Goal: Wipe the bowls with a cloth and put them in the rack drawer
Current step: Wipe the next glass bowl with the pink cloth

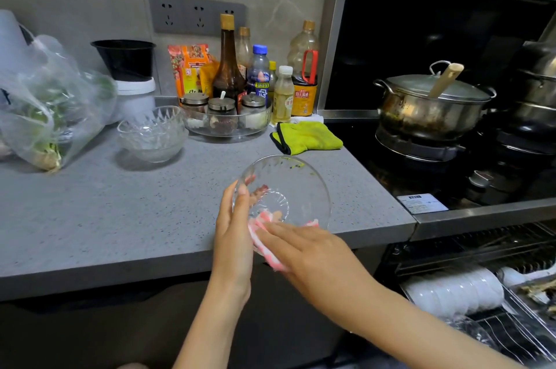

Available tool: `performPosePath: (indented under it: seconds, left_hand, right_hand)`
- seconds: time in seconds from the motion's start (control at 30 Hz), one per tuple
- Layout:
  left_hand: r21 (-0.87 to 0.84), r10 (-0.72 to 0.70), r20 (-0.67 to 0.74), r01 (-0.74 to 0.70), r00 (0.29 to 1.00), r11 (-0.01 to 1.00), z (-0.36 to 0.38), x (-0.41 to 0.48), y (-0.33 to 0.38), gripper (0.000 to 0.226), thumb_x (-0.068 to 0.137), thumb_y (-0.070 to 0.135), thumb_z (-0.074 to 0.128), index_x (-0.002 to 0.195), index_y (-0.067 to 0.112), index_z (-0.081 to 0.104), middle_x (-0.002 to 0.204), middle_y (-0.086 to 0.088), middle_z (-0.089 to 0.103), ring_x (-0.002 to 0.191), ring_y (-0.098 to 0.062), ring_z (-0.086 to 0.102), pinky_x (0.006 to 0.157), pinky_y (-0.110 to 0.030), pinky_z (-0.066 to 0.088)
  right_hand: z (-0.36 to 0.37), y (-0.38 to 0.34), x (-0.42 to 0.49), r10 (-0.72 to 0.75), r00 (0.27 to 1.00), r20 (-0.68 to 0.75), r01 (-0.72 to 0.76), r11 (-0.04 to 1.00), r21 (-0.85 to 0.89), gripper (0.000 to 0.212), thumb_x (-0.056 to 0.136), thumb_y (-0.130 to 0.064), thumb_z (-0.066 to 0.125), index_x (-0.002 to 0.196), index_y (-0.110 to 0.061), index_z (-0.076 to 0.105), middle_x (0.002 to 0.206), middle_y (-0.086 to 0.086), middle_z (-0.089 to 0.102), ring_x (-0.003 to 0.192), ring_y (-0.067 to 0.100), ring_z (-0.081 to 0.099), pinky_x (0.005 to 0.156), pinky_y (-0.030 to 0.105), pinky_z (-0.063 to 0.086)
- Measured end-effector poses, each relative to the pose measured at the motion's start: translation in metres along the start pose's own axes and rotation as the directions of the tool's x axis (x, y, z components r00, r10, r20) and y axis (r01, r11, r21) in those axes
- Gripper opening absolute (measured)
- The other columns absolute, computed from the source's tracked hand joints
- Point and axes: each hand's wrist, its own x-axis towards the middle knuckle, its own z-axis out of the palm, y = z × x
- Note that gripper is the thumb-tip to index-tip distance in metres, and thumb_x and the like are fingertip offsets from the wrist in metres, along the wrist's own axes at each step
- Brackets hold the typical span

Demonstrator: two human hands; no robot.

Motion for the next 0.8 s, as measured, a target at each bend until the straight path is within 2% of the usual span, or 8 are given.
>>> performPosePath:
  seconds: [0.1,0.17,0.23,0.3,0.4,0.53,0.7,0.8]
  left_hand:
    - [-0.022,-0.016,0.065,0.017,0.998,1.000,-0.003,0.000,0.001,0.039,0.080,0.052,0.057,0.117,0.040,0.060,0.118,0.003,0.069,0.100,-0.023,0.070,0.085,-0.047,0.055]
    - [-0.079,-0.026,0.090,0.033,0.996,0.996,0.004,-0.002,0.001,0.046,0.075,0.046,0.072,0.118,0.046,0.058,0.120,0.003,0.068,0.105,-0.021,0.068,0.079,-0.044,0.056]
    - [-0.142,-0.026,0.094,0.039,0.995,0.989,0.013,-0.005,-0.001,0.042,0.080,0.045,0.069,0.120,0.050,0.056,0.121,0.003,0.067,0.110,-0.021,0.065,0.083,-0.050,0.056]
    - [-0.161,-0.030,0.089,0.044,0.996,0.986,0.014,-0.003,-0.001,0.039,0.083,0.048,0.057,0.122,0.046,0.056,0.118,0.001,0.068,0.109,-0.023,0.066,0.084,-0.056,0.054]
    - [-0.055,-0.028,0.140,0.036,0.990,0.998,-0.001,0.005,0.005,0.044,0.081,0.054,0.045,0.122,0.040,0.057,0.113,-0.003,0.071,0.099,-0.025,0.070,0.080,-0.044,0.056]
    - [-0.029,-0.015,0.138,0.020,0.990,0.999,-0.004,0.006,0.007,0.039,0.081,0.052,0.053,0.118,0.042,0.058,0.114,-0.002,0.071,0.099,-0.026,0.070,0.077,-0.041,0.054]
    - [-0.244,-0.030,0.075,0.047,0.997,0.969,0.010,-0.001,-0.001,0.040,0.083,0.043,0.063,0.121,0.034,0.059,0.120,-0.004,0.067,0.104,-0.026,0.068,0.079,-0.055,0.055]
    - [-0.100,-0.023,0.113,0.034,0.993,0.994,-0.005,0.008,0.010,0.044,0.082,0.049,0.047,0.121,0.033,0.059,0.115,-0.003,0.070,0.096,-0.025,0.071,0.076,-0.043,0.057]
  right_hand:
    - [-0.003,0.011,-0.001,-0.036,0.997,-0.071,0.031,0.998,-0.059,0.046,0.076,-0.018,0.079,0.120,-0.017,0.066,0.116,-0.001,0.069,0.107,0.012,0.065,0.078,0.023,0.049]
    - [-0.005,0.006,0.008,-0.002,0.991,-0.137,-0.006,0.998,-0.059,0.033,0.084,-0.020,0.068,0.116,-0.017,0.068,0.116,-0.002,0.070,0.101,0.012,0.067,0.071,0.024,0.051]
    - [-0.006,-0.001,0.015,0.083,0.981,-0.177,-0.088,0.996,-0.021,0.030,0.090,-0.022,0.052,0.113,-0.018,0.070,0.116,-0.004,0.070,0.089,0.010,0.070,0.062,0.021,0.047]
    - [-0.004,-0.001,0.015,0.076,0.976,-0.206,-0.088,0.995,-0.051,0.030,0.088,-0.021,0.054,0.113,-0.017,0.071,0.117,-0.004,0.069,0.090,0.007,0.068,0.067,0.019,0.043]
    - [-0.001,0.016,0.000,-0.103,0.985,-0.141,0.087,0.990,-0.116,0.036,0.080,-0.016,0.073,0.116,-0.014,0.069,0.118,0.001,0.068,0.107,0.011,0.062,0.083,0.023,0.046]
    - [-0.003,0.023,-0.001,-0.089,0.986,-0.144,0.073,0.991,-0.113,0.042,0.072,-0.018,0.084,0.112,-0.019,0.071,0.114,-0.004,0.070,0.106,0.012,0.065,0.080,0.026,0.051]
    - [-0.001,-0.004,0.016,0.016,0.962,-0.274,-0.030,0.999,-0.046,0.024,0.090,-0.022,0.060,0.110,-0.016,0.071,0.108,-0.004,0.072,0.092,0.009,0.068,0.066,0.020,0.050]
    - [-0.002,0.008,0.012,-0.093,0.962,-0.255,0.074,0.994,-0.084,0.031,0.101,-0.025,0.045,0.102,-0.018,0.075,0.106,-0.003,0.073,0.100,0.010,0.067,0.076,0.024,0.052]
